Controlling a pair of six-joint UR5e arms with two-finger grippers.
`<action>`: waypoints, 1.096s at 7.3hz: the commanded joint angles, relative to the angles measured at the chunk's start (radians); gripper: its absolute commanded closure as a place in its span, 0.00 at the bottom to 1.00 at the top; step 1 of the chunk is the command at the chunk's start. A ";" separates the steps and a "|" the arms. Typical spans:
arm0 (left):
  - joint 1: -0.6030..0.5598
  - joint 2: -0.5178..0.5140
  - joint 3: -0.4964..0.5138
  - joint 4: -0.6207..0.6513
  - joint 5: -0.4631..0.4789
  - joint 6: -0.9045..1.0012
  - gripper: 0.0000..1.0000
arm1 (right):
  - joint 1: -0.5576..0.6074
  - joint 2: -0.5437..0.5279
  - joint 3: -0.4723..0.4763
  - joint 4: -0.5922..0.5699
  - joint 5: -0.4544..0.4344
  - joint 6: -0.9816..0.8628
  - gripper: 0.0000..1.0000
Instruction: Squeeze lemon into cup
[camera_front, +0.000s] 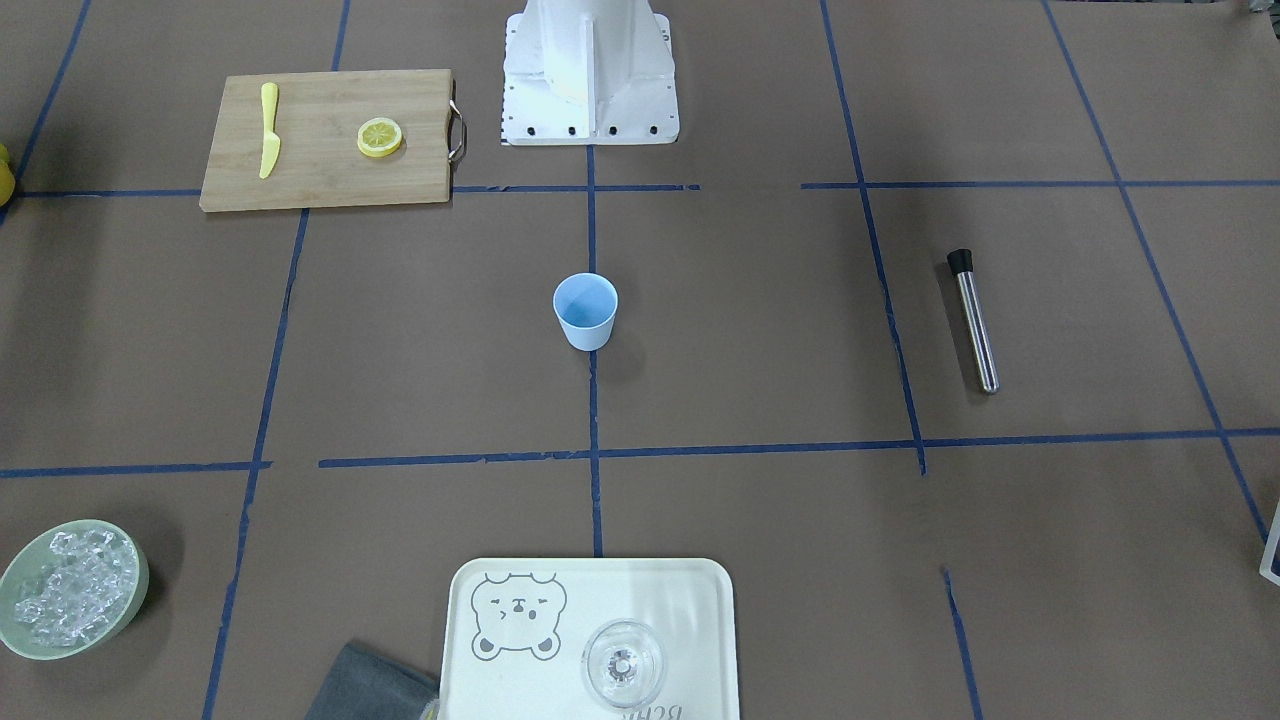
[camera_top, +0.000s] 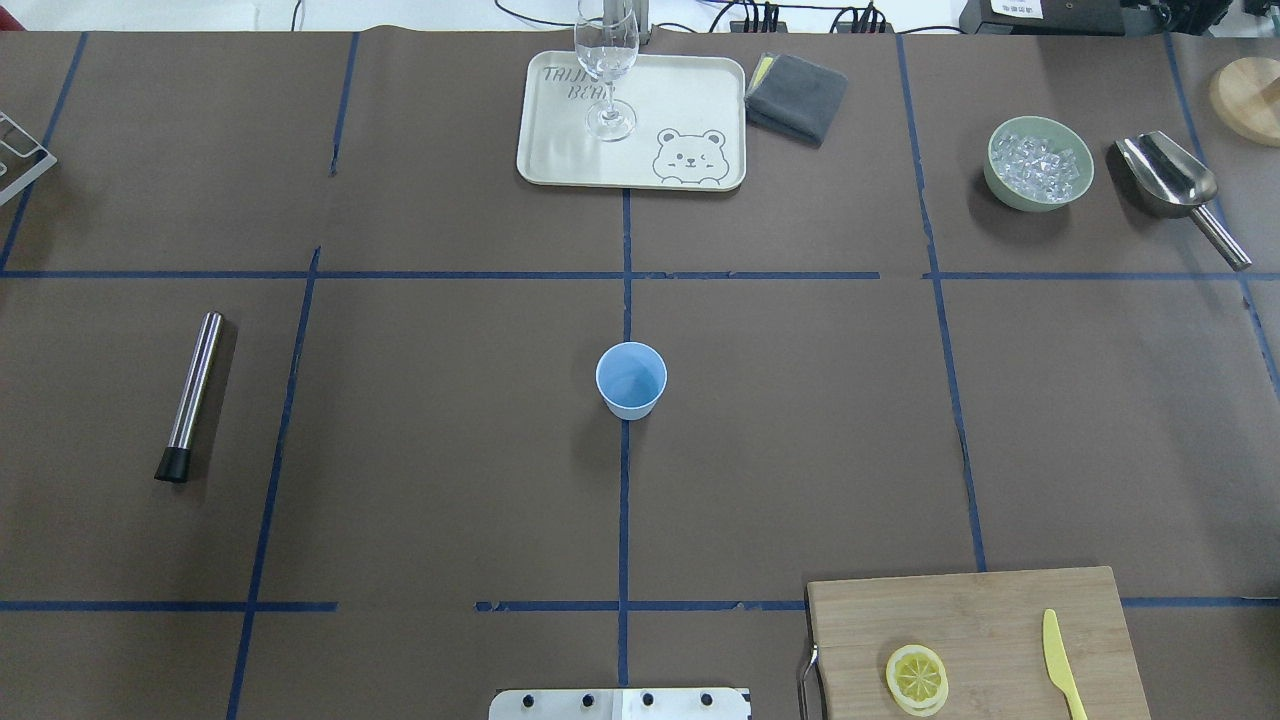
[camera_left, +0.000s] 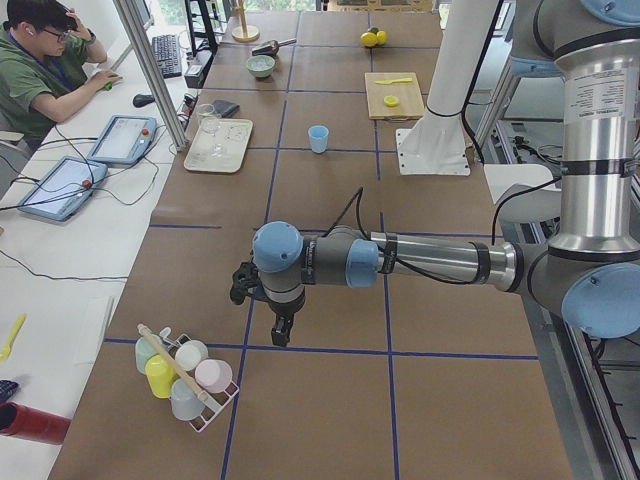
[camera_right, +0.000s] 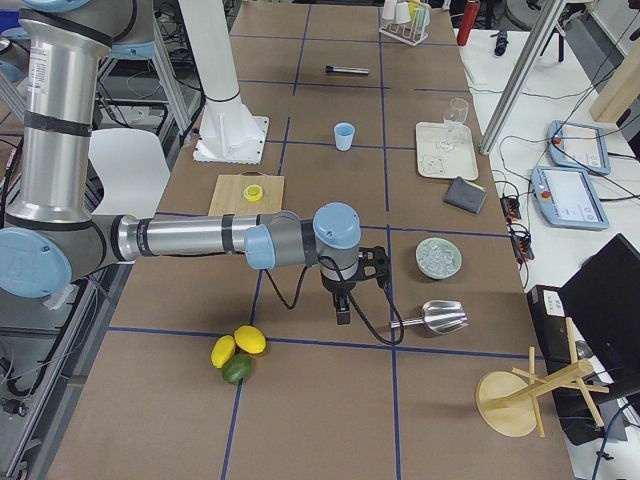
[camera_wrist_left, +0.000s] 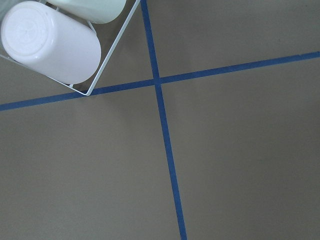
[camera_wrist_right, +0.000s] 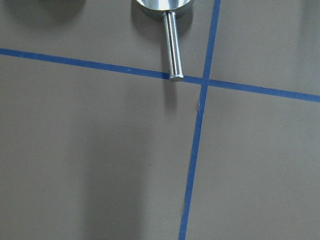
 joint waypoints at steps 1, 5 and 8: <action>0.001 0.003 -0.004 0.000 -0.001 0.000 0.00 | -0.107 0.004 0.083 0.073 -0.005 0.064 0.00; 0.001 0.001 -0.004 -0.001 -0.004 0.002 0.00 | -0.280 -0.005 0.266 0.180 -0.004 0.493 0.00; 0.001 0.000 -0.009 -0.003 -0.004 0.000 0.00 | -0.640 -0.006 0.431 0.176 -0.270 0.826 0.00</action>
